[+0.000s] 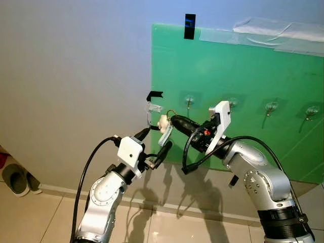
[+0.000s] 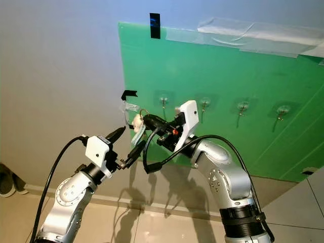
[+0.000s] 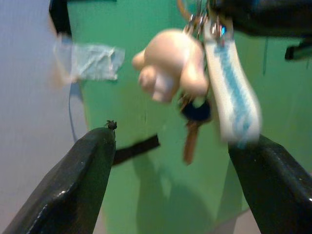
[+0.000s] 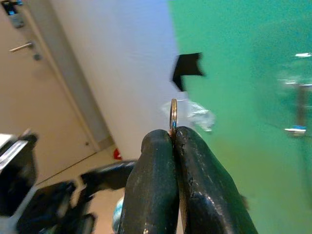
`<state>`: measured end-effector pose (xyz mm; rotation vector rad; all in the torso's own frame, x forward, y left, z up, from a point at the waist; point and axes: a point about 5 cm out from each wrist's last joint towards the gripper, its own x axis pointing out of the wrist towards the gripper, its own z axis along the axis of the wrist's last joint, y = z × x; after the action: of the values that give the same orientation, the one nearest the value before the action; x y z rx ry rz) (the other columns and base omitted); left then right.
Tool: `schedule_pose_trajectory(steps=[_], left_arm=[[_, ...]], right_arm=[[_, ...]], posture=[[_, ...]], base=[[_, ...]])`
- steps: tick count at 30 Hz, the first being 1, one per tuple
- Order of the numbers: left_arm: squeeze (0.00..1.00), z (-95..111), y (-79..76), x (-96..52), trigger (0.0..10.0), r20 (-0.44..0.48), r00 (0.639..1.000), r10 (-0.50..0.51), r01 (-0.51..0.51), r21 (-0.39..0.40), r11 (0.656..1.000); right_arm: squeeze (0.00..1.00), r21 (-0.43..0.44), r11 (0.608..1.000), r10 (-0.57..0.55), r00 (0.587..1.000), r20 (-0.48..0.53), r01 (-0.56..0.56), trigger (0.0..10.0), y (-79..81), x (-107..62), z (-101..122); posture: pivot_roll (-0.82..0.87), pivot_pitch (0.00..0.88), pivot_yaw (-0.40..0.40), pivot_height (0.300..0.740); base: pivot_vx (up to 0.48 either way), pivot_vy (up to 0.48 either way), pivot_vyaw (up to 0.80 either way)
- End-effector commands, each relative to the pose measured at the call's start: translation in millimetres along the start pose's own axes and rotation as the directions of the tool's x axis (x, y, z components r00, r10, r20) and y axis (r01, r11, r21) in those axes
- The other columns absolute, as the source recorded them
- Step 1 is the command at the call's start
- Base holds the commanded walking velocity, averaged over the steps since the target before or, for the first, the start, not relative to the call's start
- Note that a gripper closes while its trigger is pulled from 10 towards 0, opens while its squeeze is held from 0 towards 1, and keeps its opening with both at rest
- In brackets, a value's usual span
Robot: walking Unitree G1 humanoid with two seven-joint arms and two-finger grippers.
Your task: Hang keys on a hook
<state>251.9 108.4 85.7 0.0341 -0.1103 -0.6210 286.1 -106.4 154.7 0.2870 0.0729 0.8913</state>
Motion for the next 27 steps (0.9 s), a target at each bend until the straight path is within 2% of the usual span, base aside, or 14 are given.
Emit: schedule_pose_trajectory(steps=[1, 4, 7, 16, 23, 27], left_arm=[[0.00, 1, -0.8, -0.5, 10.0, 0.002, 1.000, -0.003, 0.003, -0.008, 1.000], [0.00, -1, 2.3, -4.6, 10.0, 0.003, 1.000, 0.012, -0.012, -0.027, 1.000], [0.00, -5, 5.4, -8.1, 10.0, -0.012, 1.000, 0.024, -0.025, -0.045, 0.999], [0.00, -6, 7.0, -8.4, 10.0, -0.018, 1.000, 0.025, -0.025, -0.044, 0.999], [0.00, -8, 6.0, -10.4, 10.0, -0.017, 1.000, 0.018, -0.019, -0.045, 0.999], [0.00, -9, 5.2, -10.8, 10.0, -0.020, 1.000, 0.012, -0.013, -0.045, 0.999]], right_arm=[[0.00, -0.043, 0.998, -0.042, 0.999, 0.022, 0.043, 0.0, -8.3, -1.5, 8], [0.00, -0.083, 0.992, -0.096, 0.995, 0.003, 0.096, 0.0, -17.1, -5.3, 4], [0.00, -0.086, 0.988, -0.127, 0.992, 0.007, 0.127, 0.0, -21.8, -6.3, 3], [0.00, -0.065, 0.989, -0.126, 0.991, 0.047, 0.129, 0.0, -23.9, -1.0, 8], [0.00, -0.091, 0.992, -0.085, 0.994, 0.073, 0.091, 0.0, -19.1, 2.1, 15], [0.00, -0.081, 0.990, -0.110, 0.990, 0.083, 0.117, 0.0, -24.2, 1.0, 16]], posture=[[-0.02, 0.000, -0.005, 0.740], [-0.02, 0.000, -0.005, 0.740], [-0.02, 0.000, 0.000, 0.740], [-0.02, 0.000, 0.000, 0.740], [-0.01, 0.000, -0.003, 0.740], [-0.01, 0.000, -0.002, 0.740]], base=[[0.000, 0.000, 0.00], [0.000, 0.000, 0.00], [0.000, 0.000, 0.00], [0.000, 0.000, 0.00], [0.000, 0.000, 0.00], [0.000, 0.000, 0.00]])
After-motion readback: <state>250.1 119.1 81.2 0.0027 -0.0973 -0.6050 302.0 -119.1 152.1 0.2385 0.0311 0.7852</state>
